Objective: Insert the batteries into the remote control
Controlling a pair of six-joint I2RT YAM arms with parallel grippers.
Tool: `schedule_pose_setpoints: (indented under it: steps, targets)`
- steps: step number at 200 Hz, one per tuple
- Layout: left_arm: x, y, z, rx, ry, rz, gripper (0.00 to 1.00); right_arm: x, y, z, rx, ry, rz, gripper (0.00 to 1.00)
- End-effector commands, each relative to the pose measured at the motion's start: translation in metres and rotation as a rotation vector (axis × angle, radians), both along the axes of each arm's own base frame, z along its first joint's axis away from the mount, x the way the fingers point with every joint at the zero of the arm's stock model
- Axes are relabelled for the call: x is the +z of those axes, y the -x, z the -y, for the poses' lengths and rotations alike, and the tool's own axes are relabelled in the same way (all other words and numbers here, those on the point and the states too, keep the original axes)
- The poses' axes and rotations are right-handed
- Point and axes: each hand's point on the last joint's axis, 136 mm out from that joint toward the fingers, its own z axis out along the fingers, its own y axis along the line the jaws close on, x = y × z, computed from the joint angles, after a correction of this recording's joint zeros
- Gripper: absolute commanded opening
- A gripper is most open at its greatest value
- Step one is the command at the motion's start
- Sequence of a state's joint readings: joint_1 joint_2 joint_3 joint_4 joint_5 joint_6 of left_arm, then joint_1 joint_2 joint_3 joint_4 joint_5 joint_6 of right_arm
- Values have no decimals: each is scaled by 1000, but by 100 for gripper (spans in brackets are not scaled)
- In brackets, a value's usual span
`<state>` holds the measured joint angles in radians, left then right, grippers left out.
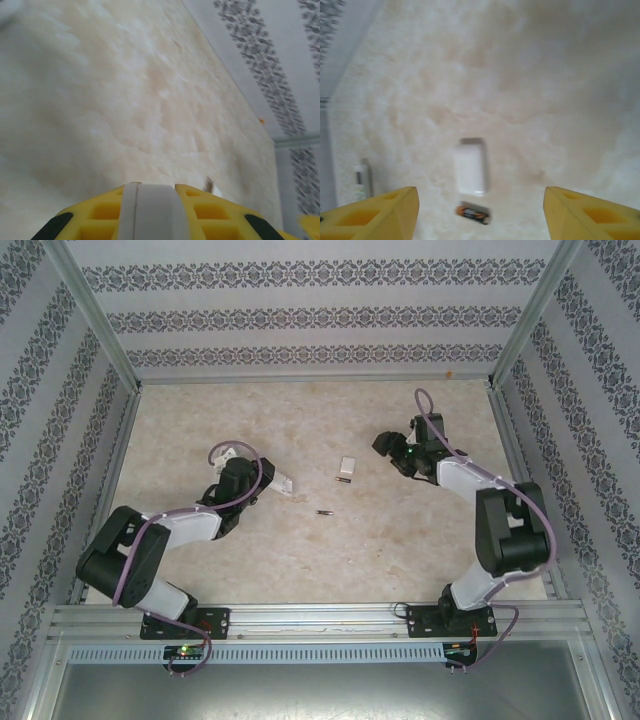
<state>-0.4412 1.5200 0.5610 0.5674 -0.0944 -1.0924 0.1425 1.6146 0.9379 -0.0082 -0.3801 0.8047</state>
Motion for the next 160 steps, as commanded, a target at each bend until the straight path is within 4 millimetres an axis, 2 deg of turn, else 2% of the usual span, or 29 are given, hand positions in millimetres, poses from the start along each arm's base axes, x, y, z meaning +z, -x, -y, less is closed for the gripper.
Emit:
schedule_pose_setpoints:
  steps: [1, 23, 38, 55, 81, 100, 121, 138, 150, 160]
  targets:
    - [-15, -6, -13, 149, -18, 25, 4, 14, 7, -7, 24, -16, 25, 69]
    - [-38, -4, -2, 134, 21, 23, 11, 23, 10, -9, 26, -34, 41, 71]
    - [-45, 3, -1, 133, 27, 23, 20, 27, 12, -10, 32, -42, 45, 73]
    - [-54, 18, -10, 159, -27, -8, 32, 30, 15, -11, 39, -48, 47, 74]
    - [-55, 36, -34, 207, -96, -20, 66, 34, 19, -12, 40, -56, 53, 76]
    - [-52, 42, -46, 209, -188, -82, 77, 41, 20, -13, 44, -53, 74, 78]
    - [-37, 46, -59, 221, -258, -99, 84, 49, 21, -11, 49, -32, 99, 80]
    - [-18, 44, -64, 182, -271, -88, 84, 54, 25, -16, 99, 3, 131, 83]
    - [0, 41, -55, 72, -326, -102, 84, 56, 34, -34, 205, 36, 160, 82]
    - [15, 40, -38, -71, -391, -112, 85, 54, 46, -57, 323, 75, 169, 82]
